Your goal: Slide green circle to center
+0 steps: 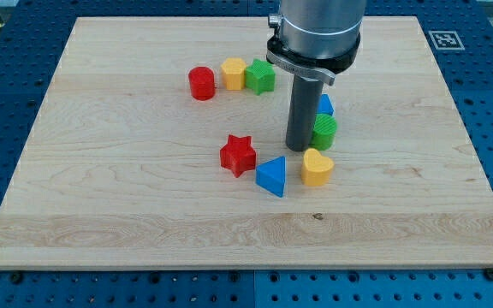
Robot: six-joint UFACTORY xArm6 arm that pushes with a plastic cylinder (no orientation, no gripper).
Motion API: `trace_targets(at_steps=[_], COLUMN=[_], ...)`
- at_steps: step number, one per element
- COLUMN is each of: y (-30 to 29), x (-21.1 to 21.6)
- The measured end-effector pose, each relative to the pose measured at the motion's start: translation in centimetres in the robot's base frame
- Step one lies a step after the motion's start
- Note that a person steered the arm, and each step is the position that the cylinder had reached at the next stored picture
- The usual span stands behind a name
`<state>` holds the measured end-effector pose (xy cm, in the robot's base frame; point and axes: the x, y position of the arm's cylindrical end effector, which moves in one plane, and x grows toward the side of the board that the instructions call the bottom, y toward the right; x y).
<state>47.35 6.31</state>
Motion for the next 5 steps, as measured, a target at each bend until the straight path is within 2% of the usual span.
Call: trace_targets(at_steps=[2,5], y=[2.6,2.9], x=[1.6,-0.7])
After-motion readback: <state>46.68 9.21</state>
